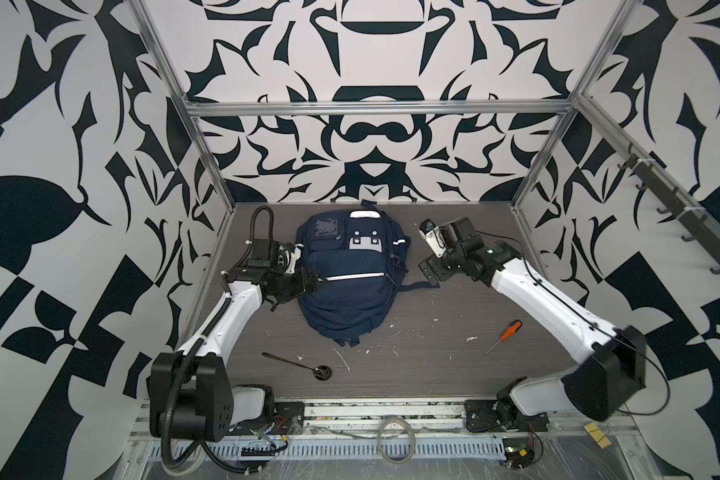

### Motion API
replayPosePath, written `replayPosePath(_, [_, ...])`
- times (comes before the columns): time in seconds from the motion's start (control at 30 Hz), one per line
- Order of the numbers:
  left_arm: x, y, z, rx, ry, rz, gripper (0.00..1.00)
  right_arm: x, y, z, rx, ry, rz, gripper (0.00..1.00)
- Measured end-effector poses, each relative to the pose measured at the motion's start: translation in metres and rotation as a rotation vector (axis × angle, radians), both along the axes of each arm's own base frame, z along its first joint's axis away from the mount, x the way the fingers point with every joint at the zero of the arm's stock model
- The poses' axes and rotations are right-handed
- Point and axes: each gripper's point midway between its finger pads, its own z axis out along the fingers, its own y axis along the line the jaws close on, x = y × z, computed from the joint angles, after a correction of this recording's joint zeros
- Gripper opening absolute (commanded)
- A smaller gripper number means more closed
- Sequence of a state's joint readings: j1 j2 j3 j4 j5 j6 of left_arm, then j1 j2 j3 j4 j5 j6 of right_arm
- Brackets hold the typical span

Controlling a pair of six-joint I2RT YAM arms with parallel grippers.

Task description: Pack the student bag

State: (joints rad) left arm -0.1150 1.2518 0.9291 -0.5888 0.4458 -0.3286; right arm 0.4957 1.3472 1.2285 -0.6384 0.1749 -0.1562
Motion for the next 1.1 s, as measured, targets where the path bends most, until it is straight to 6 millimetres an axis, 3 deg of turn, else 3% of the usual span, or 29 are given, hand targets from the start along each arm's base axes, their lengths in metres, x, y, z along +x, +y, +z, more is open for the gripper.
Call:
replayPosePath(0.1, [-0.004,0.01,0.019,0.043,-0.067,0.039,0.99,-0.011,-0.017,0.007,0.069,-0.075,-0.105,0.99])
replayPosePath(0.27, [-0.005,0.039,0.032,0.166,-0.184,0.153,0.99,-0.033,-0.084,-0.012,0.145,-0.179,-0.437,0.99])
replayPosePath(0.37, [0.001,0.06,0.026,0.245,-0.263,0.251,0.99,-0.048,-0.133,-0.025,0.151,-0.259,-0.675,0.99])
replayPosePath(0.47, [0.013,0.087,-0.001,0.345,-0.326,0.378,0.99,-0.056,-0.166,-0.04,0.14,-0.371,-0.81,0.99])
replayPosePath(0.57, [0.015,0.101,-0.047,0.452,-0.376,0.372,0.99,-0.06,-0.17,-0.076,0.105,-0.408,-0.779,0.99])
replayPosePath(0.67, [0.016,0.108,-0.077,0.548,-0.402,0.331,0.99,-0.061,-0.177,-0.106,0.061,-0.396,-0.764,0.99])
replayPosePath(0.83, [0.049,0.113,-0.081,0.622,-0.485,0.324,0.99,-0.037,-0.188,-0.119,0.075,-0.413,-0.78,0.99])
replayPosePath(1.1, [0.094,0.113,-0.084,0.636,-0.552,0.316,0.99,-0.001,-0.184,-0.149,0.08,-0.4,-0.742,1.0])
